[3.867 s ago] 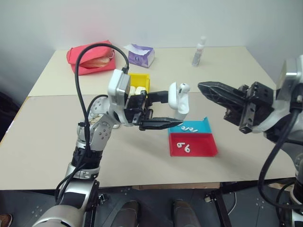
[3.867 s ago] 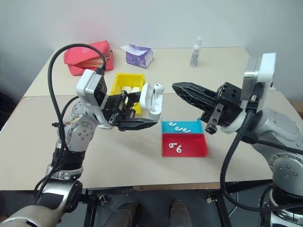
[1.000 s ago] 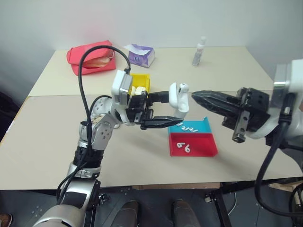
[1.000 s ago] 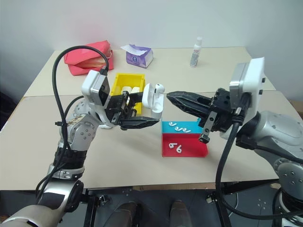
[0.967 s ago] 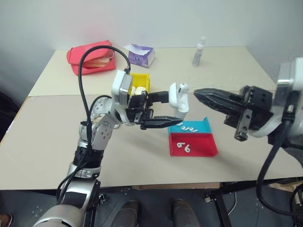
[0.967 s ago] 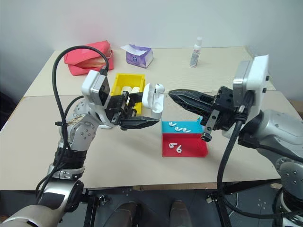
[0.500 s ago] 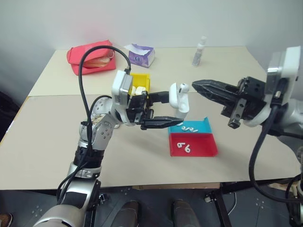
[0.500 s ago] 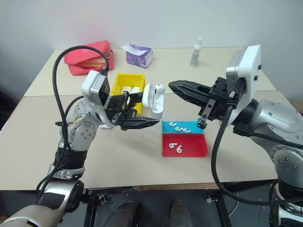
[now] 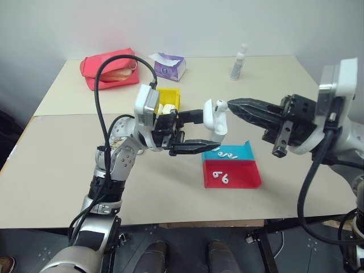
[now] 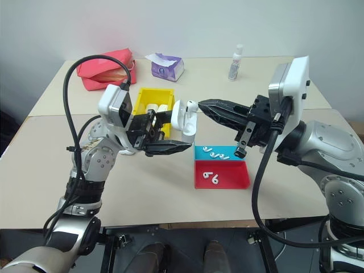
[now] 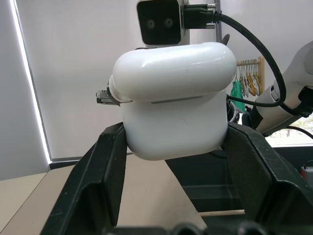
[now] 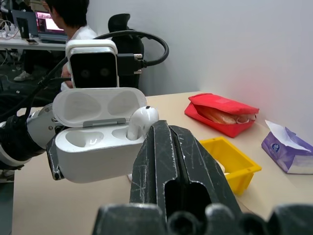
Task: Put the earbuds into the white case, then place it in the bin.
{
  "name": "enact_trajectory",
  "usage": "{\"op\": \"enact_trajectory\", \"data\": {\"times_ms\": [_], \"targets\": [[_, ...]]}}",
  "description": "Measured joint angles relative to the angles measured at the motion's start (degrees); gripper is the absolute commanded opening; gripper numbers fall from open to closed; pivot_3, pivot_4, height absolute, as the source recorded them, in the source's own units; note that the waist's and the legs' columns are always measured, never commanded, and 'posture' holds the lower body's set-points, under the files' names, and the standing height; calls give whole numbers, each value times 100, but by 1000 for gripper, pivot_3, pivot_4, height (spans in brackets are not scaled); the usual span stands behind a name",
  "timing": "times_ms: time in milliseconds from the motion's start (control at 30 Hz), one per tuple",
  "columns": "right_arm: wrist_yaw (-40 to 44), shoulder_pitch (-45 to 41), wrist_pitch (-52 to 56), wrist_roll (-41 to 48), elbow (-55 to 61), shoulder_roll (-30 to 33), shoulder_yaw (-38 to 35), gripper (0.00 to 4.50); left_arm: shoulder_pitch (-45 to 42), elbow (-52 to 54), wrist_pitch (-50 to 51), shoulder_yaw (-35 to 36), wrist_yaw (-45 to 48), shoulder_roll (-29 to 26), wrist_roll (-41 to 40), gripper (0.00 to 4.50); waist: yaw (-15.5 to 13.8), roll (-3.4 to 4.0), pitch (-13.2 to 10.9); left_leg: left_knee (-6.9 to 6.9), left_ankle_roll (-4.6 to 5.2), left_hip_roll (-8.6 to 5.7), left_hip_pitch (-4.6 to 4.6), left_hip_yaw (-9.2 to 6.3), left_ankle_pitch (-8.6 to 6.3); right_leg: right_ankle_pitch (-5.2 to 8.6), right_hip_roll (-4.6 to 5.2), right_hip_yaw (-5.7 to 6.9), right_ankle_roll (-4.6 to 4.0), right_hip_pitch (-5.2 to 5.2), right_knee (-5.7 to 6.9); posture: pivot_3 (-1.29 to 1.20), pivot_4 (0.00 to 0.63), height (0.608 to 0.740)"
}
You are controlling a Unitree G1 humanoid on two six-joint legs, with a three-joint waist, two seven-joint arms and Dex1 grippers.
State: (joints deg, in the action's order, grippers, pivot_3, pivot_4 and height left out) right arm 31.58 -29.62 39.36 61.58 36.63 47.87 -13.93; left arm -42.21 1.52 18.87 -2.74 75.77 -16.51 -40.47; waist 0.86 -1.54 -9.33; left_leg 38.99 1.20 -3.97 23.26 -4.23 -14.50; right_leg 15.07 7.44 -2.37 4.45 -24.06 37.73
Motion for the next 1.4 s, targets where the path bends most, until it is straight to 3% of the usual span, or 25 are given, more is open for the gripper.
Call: {"op": "enact_trajectory", "data": {"times_ms": [1400], "targets": [[-35,83,2,53,236,9,-34,46,-69,-241,-148,-1,37,38,97,2727,0,0,0,0,0,0,0,0,0,0,0,0,0,0,1,0,150,740]]}}
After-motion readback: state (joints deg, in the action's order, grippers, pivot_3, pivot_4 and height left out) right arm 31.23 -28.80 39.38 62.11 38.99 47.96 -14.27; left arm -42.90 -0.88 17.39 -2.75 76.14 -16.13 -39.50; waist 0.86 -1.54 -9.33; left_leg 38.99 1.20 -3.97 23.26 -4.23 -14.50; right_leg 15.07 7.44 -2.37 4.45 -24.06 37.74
